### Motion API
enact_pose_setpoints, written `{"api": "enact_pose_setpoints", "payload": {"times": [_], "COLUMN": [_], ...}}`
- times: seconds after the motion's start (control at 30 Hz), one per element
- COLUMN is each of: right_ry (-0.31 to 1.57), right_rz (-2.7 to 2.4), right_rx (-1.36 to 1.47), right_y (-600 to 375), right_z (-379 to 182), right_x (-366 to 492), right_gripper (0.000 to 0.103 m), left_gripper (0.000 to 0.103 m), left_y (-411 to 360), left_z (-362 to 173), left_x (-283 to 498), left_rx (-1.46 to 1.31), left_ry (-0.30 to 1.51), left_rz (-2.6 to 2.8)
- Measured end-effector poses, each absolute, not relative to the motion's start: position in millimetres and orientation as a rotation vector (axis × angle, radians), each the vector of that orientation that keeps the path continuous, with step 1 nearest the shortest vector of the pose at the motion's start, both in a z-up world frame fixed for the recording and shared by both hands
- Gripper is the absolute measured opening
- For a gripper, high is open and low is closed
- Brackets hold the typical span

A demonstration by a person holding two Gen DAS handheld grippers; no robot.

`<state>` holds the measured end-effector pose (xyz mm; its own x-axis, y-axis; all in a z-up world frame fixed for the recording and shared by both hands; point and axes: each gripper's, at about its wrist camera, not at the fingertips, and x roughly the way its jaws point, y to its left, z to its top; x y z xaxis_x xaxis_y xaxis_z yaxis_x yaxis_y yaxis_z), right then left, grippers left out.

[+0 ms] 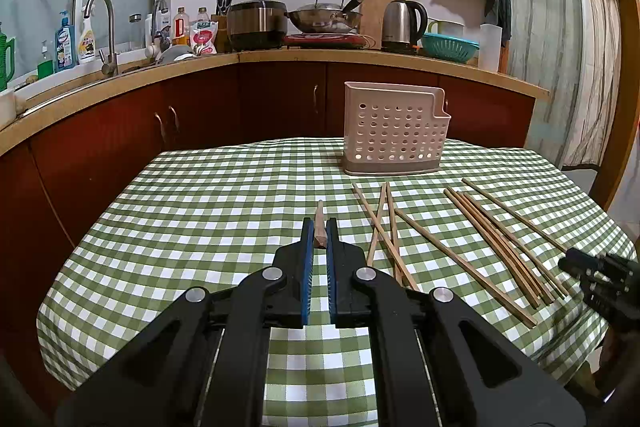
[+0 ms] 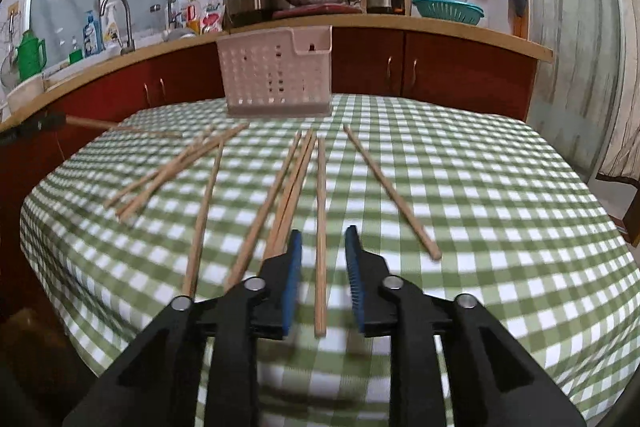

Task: Organize utensils
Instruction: 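Lift both held chopsticks and carry them over the white basket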

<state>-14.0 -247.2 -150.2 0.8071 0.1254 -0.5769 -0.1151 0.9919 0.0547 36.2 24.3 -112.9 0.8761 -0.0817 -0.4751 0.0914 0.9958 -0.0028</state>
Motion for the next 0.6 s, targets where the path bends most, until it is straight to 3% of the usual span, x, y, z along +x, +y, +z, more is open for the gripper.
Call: {"api": "enact_pose_setpoints", "payload": {"times": [0.23,0.33,0.6], "right_ry": [0.685,0.691,0.588], "right_rz": [0.142,0.151,0.126], "right_rx": [0.015,0.016,-0.018], "right_y": [-249,-247,-245], "right_z": [-169,-171,-139], "right_x": [-15,-16,-23], "right_gripper": [0.024,0.007,0.007], "left_gripper": [0.006,0.006,0.006], "left_y": [23,24,27], "left_z": [-113,-114,-108], "left_x": [36,36,34], "left_rx": [0.019,0.017,0.007], "left_ry": [0.501,0.504,0.483], "left_rz": [-0.089,-0.090,-0.086]}}
